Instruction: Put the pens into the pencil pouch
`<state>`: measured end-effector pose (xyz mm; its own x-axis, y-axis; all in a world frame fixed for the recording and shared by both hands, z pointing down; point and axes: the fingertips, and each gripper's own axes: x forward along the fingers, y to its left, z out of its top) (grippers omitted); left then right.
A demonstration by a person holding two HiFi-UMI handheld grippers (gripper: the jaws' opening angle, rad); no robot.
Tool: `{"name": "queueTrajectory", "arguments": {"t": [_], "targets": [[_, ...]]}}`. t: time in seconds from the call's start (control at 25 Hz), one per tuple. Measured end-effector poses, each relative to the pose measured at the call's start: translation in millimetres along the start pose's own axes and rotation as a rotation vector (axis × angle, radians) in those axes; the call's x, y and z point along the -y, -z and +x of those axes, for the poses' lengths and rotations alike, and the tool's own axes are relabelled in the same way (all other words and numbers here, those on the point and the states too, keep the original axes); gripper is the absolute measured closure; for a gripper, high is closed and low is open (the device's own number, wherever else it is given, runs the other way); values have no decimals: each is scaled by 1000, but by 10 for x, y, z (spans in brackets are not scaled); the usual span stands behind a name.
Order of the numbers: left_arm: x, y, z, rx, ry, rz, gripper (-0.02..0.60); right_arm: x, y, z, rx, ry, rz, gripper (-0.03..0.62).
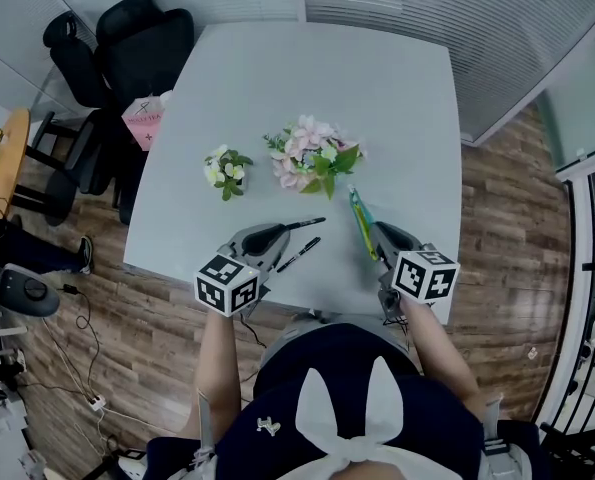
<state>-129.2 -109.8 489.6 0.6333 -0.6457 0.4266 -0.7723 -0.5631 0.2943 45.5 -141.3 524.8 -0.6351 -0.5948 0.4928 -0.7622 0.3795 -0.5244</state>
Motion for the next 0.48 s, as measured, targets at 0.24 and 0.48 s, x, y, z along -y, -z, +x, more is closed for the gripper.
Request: {"name": "queueTrajectory", "arguments": {"t": [0.24, 0.48], "targets": [[128, -246, -86, 76, 32, 17, 526, -6, 4, 15, -4, -3, -2, 549], [265, -466, -158, 130, 56, 50, 526, -5, 10, 12, -7, -3, -2, 549]]}}
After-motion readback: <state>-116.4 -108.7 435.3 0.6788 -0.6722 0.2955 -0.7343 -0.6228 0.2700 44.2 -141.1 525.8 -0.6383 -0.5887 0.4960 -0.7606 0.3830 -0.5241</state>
